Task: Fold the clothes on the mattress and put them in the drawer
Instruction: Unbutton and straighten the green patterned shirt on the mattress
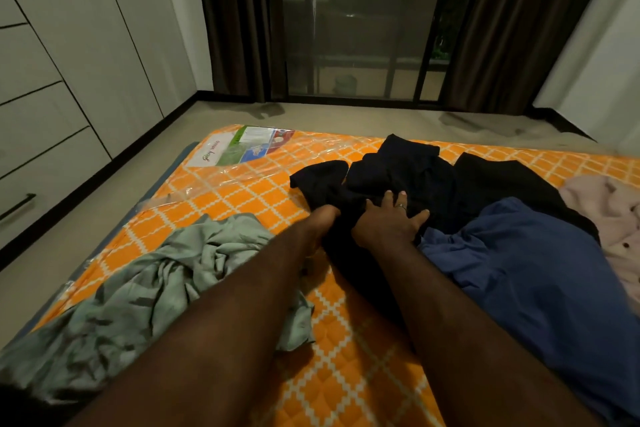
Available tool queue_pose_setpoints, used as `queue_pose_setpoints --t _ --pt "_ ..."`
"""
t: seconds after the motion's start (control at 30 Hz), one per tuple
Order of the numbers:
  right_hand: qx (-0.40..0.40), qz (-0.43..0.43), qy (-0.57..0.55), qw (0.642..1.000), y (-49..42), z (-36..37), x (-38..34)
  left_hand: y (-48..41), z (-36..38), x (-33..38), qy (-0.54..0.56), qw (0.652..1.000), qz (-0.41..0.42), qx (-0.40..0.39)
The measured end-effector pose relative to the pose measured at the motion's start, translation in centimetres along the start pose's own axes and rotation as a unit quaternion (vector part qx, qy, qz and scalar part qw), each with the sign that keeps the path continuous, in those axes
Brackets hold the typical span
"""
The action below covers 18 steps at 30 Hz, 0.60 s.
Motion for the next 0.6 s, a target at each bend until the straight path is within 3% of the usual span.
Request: queue_pose_setpoints --t 0.07,0.17,0.23,0.33,0.43,0.53,0.6 --pt "0.037 0.001 -0.024 0.999 0.5 -1.7 0.0 0.2 0.9 -0.1 -0.009 1.0 0.003 -0.008" --pt "0.227 -0.064 -0.053 0.97 1.2 -4.9 -1.1 0.7 2.1 -0.2 -0.03 0.998 0.026 -0.048" --pt "0.285 -0.134 -0.06 0.947 1.6 -5.6 -2.4 1.4 3.0 -0.3 -0.026 0.997 0.029 -0.068" --pt "0.187 -0.17 -0.033 0.967 1.3 -3.3 -3.1 1.4 3.8 -1.9 -0.04 0.994 -0.001 -0.106" --pt "0.05 -0.106 -0.027 0.993 0.5 -0.5 -1.0 1.6 4.8 -3.4 -0.091 0.978 -0.051 -0.18" --pt "0.02 -0.061 0.006 0.998 -0.1 0.7 1.1 2.2 5.2 -2.6 -0.127 0.955 -0.03 -0.268" --pt "0.032 -0.049 0.026 0.998 -0.4 1.0 1.8 1.6 4.8 -2.1 -0.172 0.95 0.007 -0.26"
Point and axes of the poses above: each hand's wrist, its own y-axis away from the middle knuckle, its own z-axis out of the palm, x = y × z, the point moved 3 cm from there along -y, towards the middle knuckle, and after that the axes turned 2 degrees about -z, right-handed, at the moved point
